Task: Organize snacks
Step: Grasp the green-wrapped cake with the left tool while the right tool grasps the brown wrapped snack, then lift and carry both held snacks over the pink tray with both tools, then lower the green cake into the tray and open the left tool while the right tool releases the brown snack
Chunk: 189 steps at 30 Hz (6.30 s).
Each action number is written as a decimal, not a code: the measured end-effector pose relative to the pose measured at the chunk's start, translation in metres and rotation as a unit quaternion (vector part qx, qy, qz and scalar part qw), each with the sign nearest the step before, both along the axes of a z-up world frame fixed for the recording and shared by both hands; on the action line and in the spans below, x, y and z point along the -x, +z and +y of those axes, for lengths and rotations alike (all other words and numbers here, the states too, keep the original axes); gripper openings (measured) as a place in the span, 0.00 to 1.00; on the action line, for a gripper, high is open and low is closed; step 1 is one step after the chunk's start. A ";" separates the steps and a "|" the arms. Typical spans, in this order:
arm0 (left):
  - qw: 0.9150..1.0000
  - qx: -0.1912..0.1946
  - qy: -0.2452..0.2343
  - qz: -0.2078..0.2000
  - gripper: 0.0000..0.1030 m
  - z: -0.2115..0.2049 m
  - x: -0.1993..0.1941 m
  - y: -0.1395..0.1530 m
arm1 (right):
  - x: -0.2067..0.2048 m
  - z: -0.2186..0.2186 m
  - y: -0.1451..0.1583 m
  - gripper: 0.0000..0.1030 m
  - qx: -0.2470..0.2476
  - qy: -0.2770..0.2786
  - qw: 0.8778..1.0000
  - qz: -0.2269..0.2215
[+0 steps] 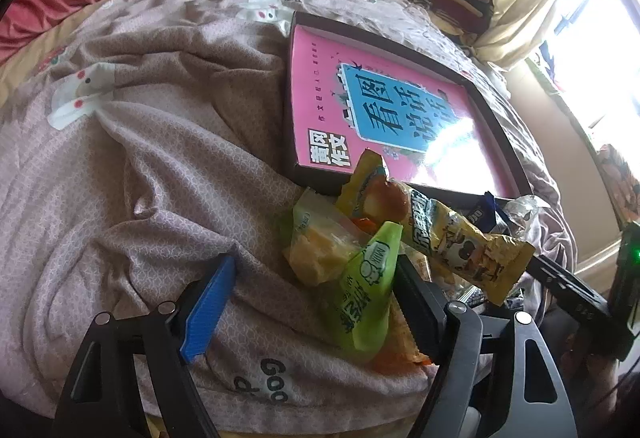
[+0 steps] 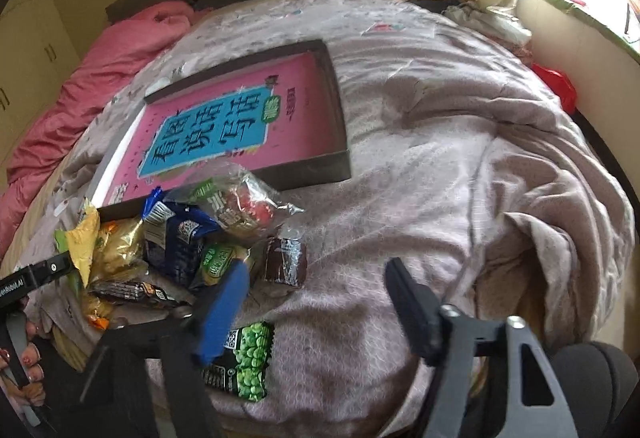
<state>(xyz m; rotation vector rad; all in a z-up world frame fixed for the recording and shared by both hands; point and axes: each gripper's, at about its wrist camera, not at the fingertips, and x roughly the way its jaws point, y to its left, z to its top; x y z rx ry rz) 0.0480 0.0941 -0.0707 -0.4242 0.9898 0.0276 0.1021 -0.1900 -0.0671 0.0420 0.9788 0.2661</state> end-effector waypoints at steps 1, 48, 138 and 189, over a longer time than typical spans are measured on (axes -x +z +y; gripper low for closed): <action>1.000 0.000 -0.001 0.000 0.77 0.000 -0.001 -0.001 | -0.001 0.002 -0.002 0.62 0.003 0.004 1.000 0.003; 0.999 0.013 -0.006 -0.031 0.33 0.007 0.008 0.016 | -0.006 -0.014 0.005 0.29 -0.084 0.026 0.996 -0.010; 0.999 -0.038 -0.034 -0.020 0.33 -0.034 -0.112 0.019 | -0.085 0.006 0.022 0.28 -0.087 0.064 0.990 -0.087; 0.996 -0.055 -0.072 0.025 0.39 -0.035 -0.116 0.005 | -0.103 0.028 0.006 0.28 -0.003 0.045 0.999 0.009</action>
